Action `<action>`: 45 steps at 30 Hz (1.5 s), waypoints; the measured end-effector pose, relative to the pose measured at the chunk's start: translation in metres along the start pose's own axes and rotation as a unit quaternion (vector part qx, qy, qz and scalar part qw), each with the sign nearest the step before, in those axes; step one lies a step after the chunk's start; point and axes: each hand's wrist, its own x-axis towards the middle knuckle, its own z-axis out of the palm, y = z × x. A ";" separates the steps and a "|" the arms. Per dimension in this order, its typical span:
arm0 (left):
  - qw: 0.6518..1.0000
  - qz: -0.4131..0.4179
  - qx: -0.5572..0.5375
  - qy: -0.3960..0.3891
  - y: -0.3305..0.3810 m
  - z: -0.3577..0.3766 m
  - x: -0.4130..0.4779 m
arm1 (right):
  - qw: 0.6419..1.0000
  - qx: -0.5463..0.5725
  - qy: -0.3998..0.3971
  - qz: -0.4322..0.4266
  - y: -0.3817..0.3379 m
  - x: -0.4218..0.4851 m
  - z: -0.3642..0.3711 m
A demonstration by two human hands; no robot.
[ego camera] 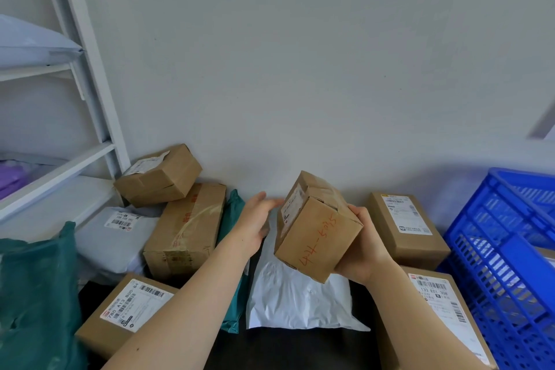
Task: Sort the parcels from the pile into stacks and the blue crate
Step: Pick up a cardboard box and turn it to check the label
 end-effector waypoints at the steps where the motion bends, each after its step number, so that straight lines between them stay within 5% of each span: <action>1: 0.999 -0.037 0.012 -0.003 -0.002 -0.001 0.000 | 1.000 0.014 -0.012 -0.011 0.000 -0.001 -0.001; 6: 0.975 -0.173 -0.075 -0.113 -0.008 0.000 -0.004 | 0.999 0.036 -0.022 -0.028 0.005 0.002 -0.001; 14: 0.993 -0.088 -0.027 -0.077 -0.012 -0.006 0.005 | 0.978 -0.096 0.177 -0.056 0.003 0.016 -0.004; 21: 0.996 -0.033 0.037 -0.071 -0.015 -0.002 0.008 | 0.946 -0.267 0.183 -0.025 0.005 0.015 0.011; 33: 0.993 -0.032 0.051 -0.097 -0.010 -0.001 0.009 | 0.941 -0.228 0.231 -0.094 0.004 0.007 0.016; 41: 0.983 0.115 0.143 -0.025 0.000 0.007 0.012 | 0.898 -0.335 0.246 -0.146 -0.003 0.005 0.021; 45: 0.915 0.245 0.322 0.007 0.013 0.007 0.017 | 0.866 -0.408 0.242 -0.160 -0.007 0.001 0.025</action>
